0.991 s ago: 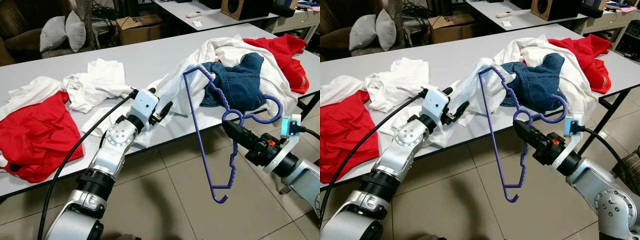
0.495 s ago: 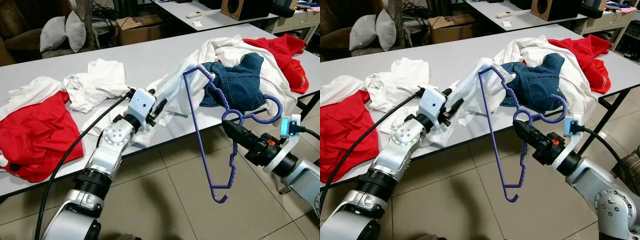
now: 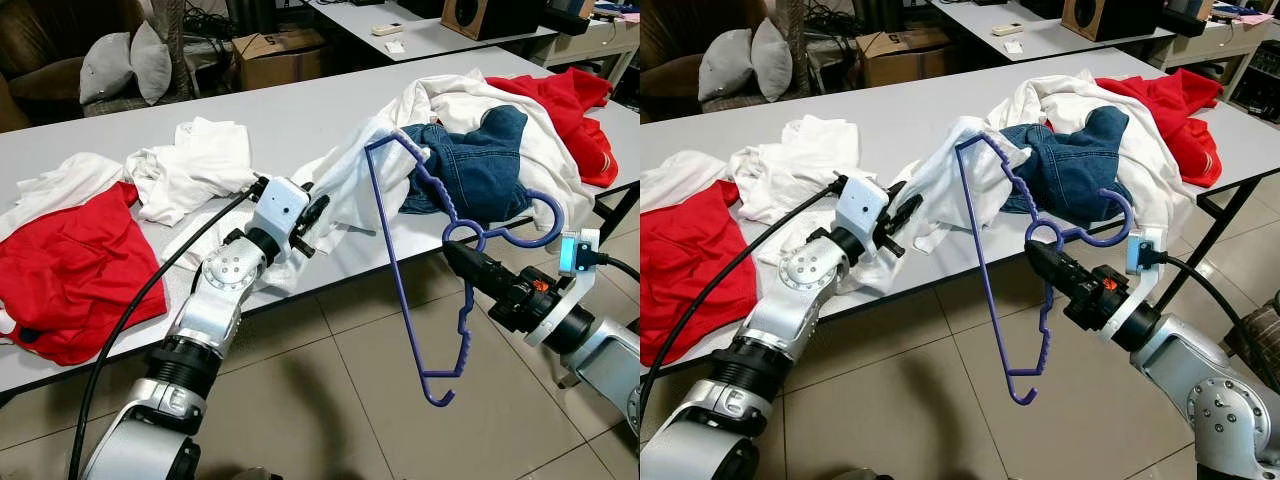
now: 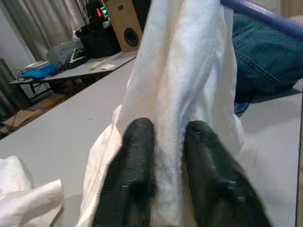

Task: Hang hanger

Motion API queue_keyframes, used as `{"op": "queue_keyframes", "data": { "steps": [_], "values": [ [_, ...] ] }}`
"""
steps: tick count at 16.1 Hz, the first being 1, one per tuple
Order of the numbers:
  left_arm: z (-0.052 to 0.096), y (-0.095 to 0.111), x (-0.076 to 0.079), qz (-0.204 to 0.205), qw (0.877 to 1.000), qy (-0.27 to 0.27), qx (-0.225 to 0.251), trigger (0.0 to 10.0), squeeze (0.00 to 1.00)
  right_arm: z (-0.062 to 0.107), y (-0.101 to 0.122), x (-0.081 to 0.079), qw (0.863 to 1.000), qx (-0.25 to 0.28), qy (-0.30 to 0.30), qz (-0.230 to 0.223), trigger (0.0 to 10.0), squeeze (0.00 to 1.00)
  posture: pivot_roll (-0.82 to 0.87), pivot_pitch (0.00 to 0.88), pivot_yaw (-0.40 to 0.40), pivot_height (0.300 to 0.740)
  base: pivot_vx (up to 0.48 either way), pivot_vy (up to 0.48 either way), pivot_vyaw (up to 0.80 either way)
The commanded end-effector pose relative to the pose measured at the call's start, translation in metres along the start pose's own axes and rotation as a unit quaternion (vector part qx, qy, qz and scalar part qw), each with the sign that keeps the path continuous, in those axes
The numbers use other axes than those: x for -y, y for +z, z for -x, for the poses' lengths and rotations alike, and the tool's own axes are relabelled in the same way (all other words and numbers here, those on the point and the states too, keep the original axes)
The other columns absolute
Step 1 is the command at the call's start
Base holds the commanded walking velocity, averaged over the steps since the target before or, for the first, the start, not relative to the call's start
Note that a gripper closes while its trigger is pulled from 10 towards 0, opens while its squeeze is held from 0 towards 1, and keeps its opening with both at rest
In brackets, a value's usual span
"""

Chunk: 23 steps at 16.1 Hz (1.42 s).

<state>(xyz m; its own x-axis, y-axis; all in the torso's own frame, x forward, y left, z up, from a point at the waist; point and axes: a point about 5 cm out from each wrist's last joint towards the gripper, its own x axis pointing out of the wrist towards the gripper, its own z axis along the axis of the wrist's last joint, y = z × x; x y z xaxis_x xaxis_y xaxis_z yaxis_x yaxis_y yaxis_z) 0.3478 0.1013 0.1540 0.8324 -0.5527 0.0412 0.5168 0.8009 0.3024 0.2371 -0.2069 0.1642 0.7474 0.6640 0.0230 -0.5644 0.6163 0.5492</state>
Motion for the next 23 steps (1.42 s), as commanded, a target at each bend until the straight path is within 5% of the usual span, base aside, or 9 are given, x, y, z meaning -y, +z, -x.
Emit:
{"op": "queue_keyframes", "data": {
  "steps": [1, 6, 9, 14, 19, 23],
  "values": [
    [-0.004, 0.012, -0.009, -0.006, 1.0, 0.001, 0.014, 0.0, 0.0, -0.001, 0.002, 0.0, 1.0, 0.001, 0.005, 0.007, 10.0, 0.0, -0.14, 0.0, 0.046, 0.74, 0.0, 0.0, 0.0],
    [-0.018, 0.051, -0.027, 0.044, 0.998, -0.029, 0.035, 0.0, 0.0, -0.002, -0.007, 0.001, 0.999, -0.035, -0.011, 0.024, 10.0, 0.0, -0.14, 0.0, 0.056, 0.74, 0.0, 0.0, 0.0],
    [-0.024, 0.072, -0.021, 0.041, 0.996, -0.067, 0.041, 0.0, 0.0, -0.014, -0.019, -0.005, 0.995, -0.083, -0.02, 0.049, 10.0, 0.0, -0.14, 0.0, 0.071, 0.74, 0.0, 0.0, 0.0],
    [-0.019, 0.08, -0.014, 0.012, 0.993, -0.118, 0.021, 0.0, 0.0, -0.035, -0.017, 0.0, 0.996, -0.041, -0.069, 0.034, 10.0, 0.0, -0.12, 0.0, 0.076, 0.74, 0.0, 0.0, 0.0],
    [-0.015, 0.081, -0.012, -0.044, 0.99, -0.136, -0.001, 0.0, 0.0, -0.044, -0.016, 0.003, 0.995, -0.006, -0.089, -0.047, 10.0, 0.0, -0.12, 0.0, 0.075, 0.74, 0.0, 0.0, 0.0],
    [-0.013, 0.078, -0.021, -0.073, 0.991, -0.112, -0.018, 0.0, 0.0, -0.046, -0.001, 0.001, 0.98, 0.091, -0.09, -0.15, 10.0, 0.0, -0.12, 0.0, 0.08, 0.74, 0.0, 0.0, 0.0]
  ]
}}
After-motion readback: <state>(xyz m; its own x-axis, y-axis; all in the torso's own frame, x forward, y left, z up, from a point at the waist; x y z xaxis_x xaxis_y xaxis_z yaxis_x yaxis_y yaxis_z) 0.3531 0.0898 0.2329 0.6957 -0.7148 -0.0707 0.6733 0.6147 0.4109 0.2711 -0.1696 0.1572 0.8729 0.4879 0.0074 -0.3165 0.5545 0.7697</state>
